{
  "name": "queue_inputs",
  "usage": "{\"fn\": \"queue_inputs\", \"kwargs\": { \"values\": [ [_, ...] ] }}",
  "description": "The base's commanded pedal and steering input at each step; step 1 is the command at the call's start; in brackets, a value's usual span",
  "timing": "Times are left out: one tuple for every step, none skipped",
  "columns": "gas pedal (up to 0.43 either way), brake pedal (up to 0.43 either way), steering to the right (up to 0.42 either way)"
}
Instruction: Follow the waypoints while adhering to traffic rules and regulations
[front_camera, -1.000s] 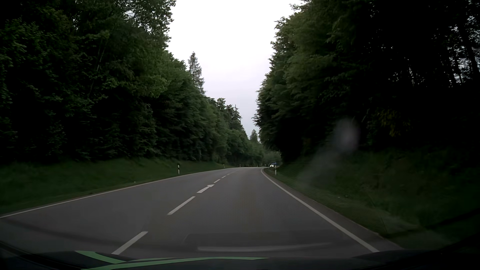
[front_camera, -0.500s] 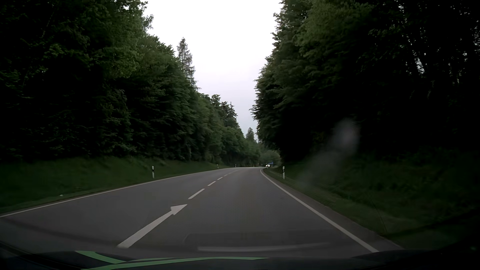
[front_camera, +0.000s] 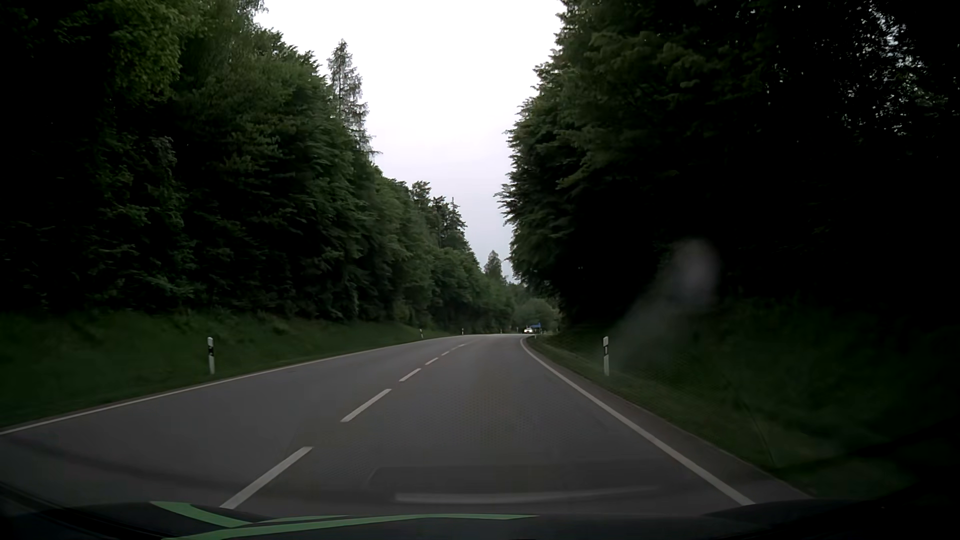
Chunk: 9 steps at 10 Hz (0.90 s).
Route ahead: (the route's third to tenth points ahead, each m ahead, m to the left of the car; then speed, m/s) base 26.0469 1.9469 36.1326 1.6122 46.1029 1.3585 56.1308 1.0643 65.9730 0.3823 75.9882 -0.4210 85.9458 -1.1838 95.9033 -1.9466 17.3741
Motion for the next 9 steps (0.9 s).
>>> {"fn": "queue_inputs", "kwargs": {
  "values": [
    [0.047, 0.000, 0.007],
    [0.047, 0.000, 0.007],
    [0.047, 0.000, 0.007],
    [0.047, 0.000, 0.007],
    [0.047, 0.000, 0.007],
    [0.047, 0.000, 0.007],
    [0.047, 0.000, 0.007],
    [0.047, 0.000, 0.006],
    [0.047, 0.000, 0.006]
  ]
}}
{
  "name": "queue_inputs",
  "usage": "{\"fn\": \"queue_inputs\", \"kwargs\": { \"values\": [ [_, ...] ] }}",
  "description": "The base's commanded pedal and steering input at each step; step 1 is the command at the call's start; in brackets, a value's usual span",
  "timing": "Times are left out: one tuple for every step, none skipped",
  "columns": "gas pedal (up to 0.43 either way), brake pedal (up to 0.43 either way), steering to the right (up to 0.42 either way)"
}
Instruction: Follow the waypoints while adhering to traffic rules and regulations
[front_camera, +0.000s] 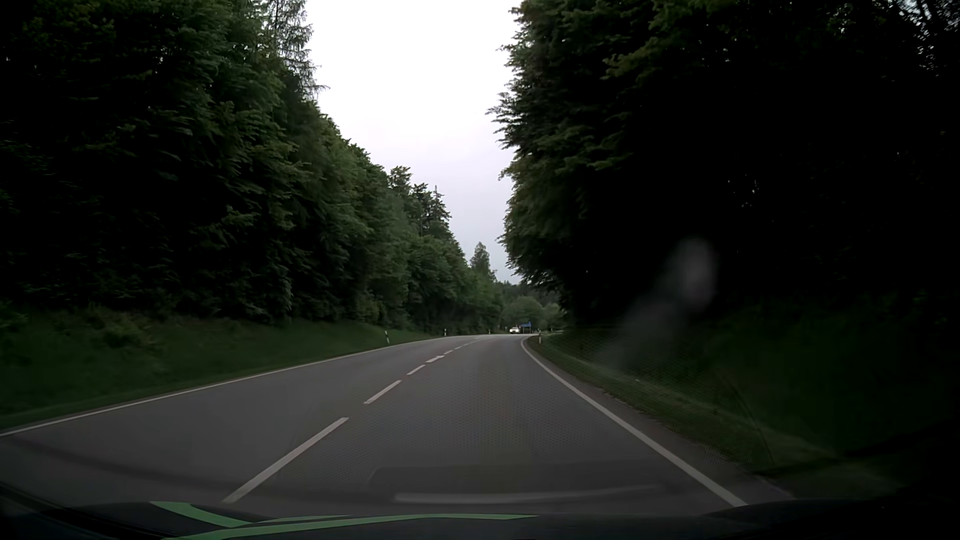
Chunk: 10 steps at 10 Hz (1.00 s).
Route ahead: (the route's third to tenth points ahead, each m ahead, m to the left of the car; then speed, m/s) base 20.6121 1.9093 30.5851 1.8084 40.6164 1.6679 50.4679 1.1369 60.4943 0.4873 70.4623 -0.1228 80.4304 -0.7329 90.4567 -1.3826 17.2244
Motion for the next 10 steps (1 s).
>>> {"fn": "queue_inputs", "kwargs": {
  "values": [
    [0.039, 0.000, 0.006],
    [0.039, 0.000, 0.006],
    [0.039, 0.000, 0.006],
    [0.039, 0.000, 0.006],
    [0.039, 0.000, 0.006],
    [0.039, 0.000, 0.006],
    [0.039, 0.000, 0.006],
    [0.039, 0.000, 0.006],
    [0.039, 0.000, 0.006],
    [0.039, 0.000, 0.006]
  ]
}}
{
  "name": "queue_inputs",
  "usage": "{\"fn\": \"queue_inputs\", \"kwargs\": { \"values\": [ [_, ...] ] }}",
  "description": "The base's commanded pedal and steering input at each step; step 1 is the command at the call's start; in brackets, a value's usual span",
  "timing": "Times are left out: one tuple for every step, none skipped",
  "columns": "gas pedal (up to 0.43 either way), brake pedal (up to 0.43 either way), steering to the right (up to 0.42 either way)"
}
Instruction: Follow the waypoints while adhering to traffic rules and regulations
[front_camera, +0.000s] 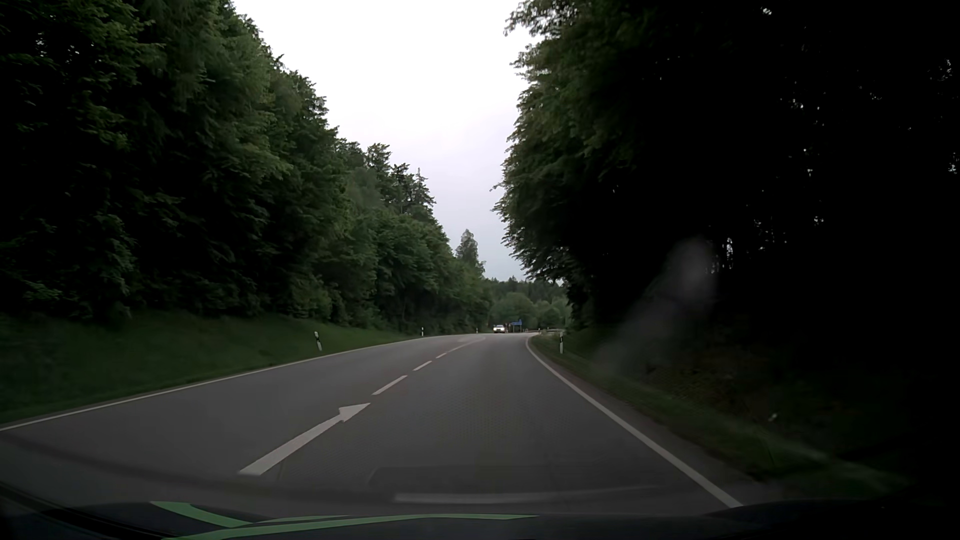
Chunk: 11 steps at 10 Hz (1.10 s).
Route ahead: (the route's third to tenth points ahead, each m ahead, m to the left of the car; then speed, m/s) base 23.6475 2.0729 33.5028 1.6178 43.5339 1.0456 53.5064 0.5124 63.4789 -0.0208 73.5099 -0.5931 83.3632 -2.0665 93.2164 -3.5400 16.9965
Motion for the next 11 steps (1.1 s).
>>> {"fn": "queue_inputs", "kwargs": {
  "values": [
    [0.039, 0.000, 0.006],
    [0.039, 0.000, 0.006],
    [0.039, 0.000, 0.006],
    [0.047, 0.000, 0.006],
    [0.047, 0.000, 0.006],
    [0.047, 0.000, 0.006],
    [0.047, 0.000, 0.006],
    [0.059, 0.000, 0.007],
    [0.059, 0.000, 0.007],
    [0.059, 0.000, 0.008],
    [0.059, 0.000, 0.008]
  ]
}}
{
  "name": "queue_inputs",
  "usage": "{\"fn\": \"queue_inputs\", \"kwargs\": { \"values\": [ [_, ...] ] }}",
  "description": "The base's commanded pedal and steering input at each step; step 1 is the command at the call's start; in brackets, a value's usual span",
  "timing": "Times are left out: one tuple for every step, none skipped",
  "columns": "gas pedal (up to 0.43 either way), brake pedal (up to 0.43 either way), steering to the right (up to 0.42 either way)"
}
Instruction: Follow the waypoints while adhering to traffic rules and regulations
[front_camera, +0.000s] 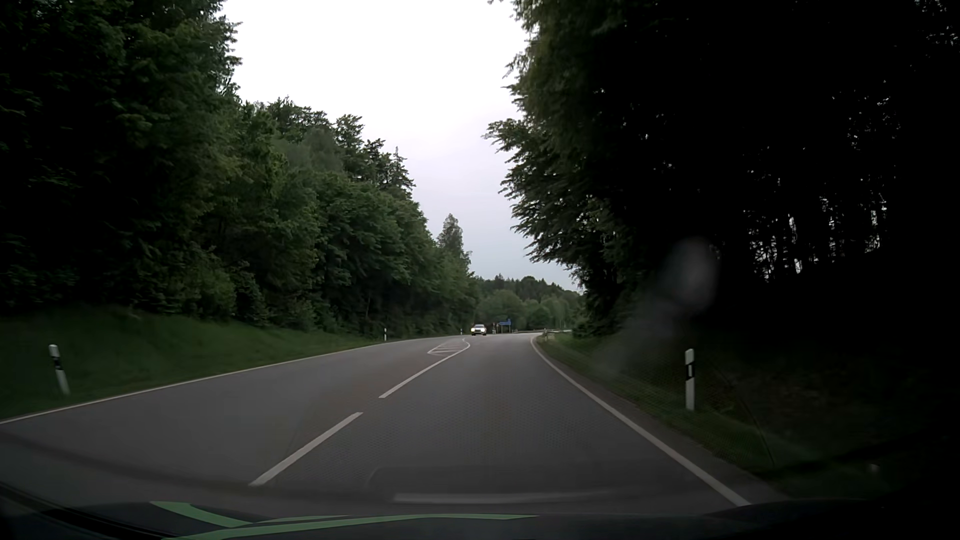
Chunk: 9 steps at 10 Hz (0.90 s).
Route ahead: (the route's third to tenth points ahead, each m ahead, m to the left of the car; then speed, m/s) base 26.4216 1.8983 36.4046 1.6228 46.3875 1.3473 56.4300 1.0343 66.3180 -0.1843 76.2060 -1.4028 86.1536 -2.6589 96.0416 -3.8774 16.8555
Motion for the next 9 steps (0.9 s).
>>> {"fn": "queue_inputs", "kwargs": {
  "values": [
    [0.059, 0.000, 0.009],
    [0.059, 0.000, 0.010],
    [0.067, 0.000, 0.010],
    [0.067, 0.000, 0.010],
    [0.067, 0.000, 0.010],
    [0.067, 0.000, 0.010],
    [0.067, 0.000, 0.010],
    [0.067, 0.000, 0.010],
    [0.079, 0.000, 0.010]
  ]
}}
